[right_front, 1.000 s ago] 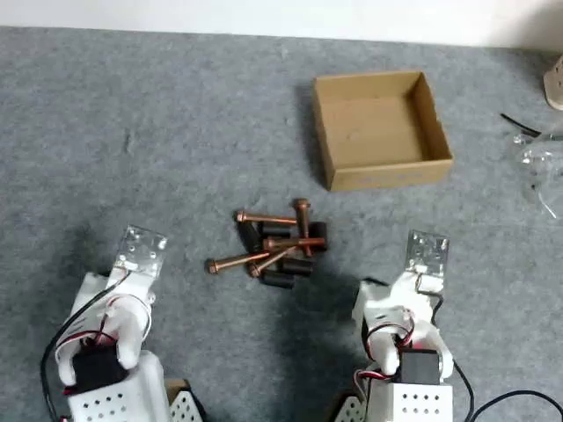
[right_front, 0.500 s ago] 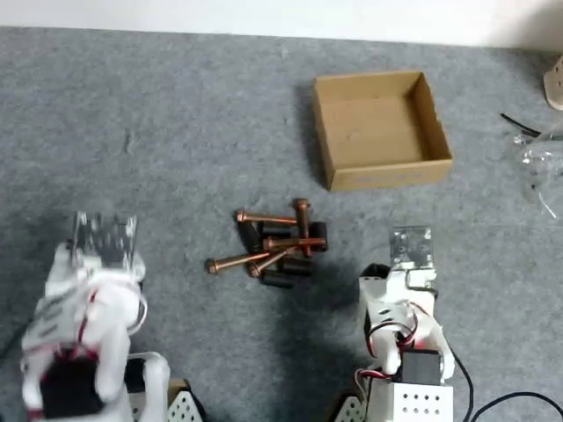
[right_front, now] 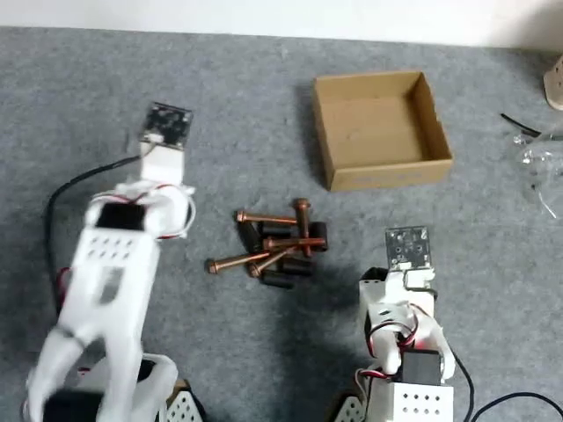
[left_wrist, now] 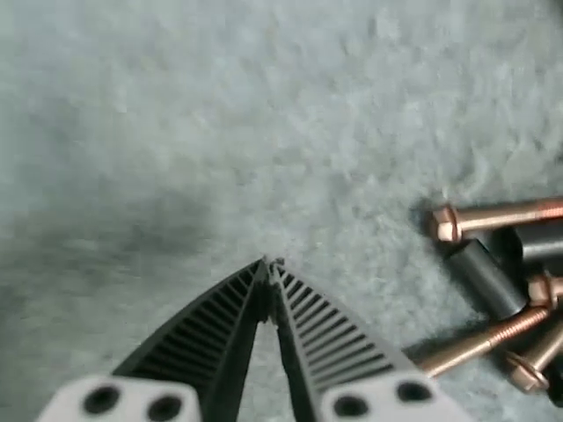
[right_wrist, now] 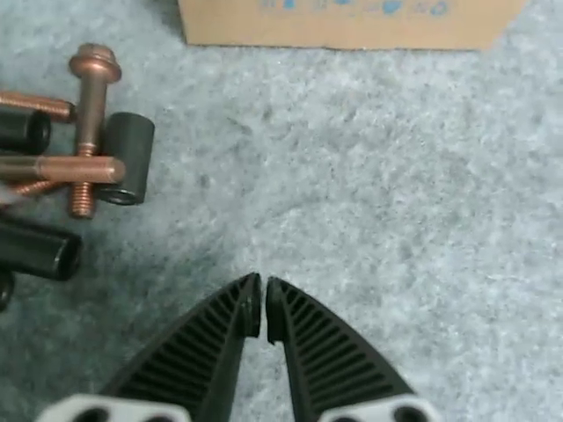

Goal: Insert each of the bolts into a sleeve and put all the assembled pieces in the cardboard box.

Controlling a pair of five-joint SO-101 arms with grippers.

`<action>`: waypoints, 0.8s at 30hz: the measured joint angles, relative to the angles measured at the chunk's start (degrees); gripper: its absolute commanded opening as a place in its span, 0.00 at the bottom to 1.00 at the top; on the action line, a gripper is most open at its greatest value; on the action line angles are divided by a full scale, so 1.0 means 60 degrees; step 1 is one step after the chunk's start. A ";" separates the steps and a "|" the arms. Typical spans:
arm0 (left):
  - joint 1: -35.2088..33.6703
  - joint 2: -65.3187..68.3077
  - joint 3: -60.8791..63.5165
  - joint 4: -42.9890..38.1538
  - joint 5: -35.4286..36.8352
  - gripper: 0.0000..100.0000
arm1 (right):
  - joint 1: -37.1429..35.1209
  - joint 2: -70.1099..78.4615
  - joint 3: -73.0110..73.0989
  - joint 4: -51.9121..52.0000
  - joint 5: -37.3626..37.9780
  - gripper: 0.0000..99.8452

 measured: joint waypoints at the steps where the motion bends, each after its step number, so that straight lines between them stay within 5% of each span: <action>1: 0.0088 0.0396 0.0029 -0.0147 0.0059 0.01 | 0.0059 0.0000 0.0000 0.0088 0.0029 0.01; 10: 0.0190 0.1832 0.0747 -0.1582 0.0674 0.01 | -0.0015 0.0015 -0.0029 0.0601 0.0425 0.01; 14: 0.0205 0.1846 0.0762 -0.1641 0.0762 0.01 | -0.0952 0.0088 -0.0601 0.0571 0.0015 0.01; 24: 0.0205 0.1846 0.0762 -0.1641 0.0762 0.01 | -0.2755 0.4630 -0.3209 -0.1099 -0.0205 0.01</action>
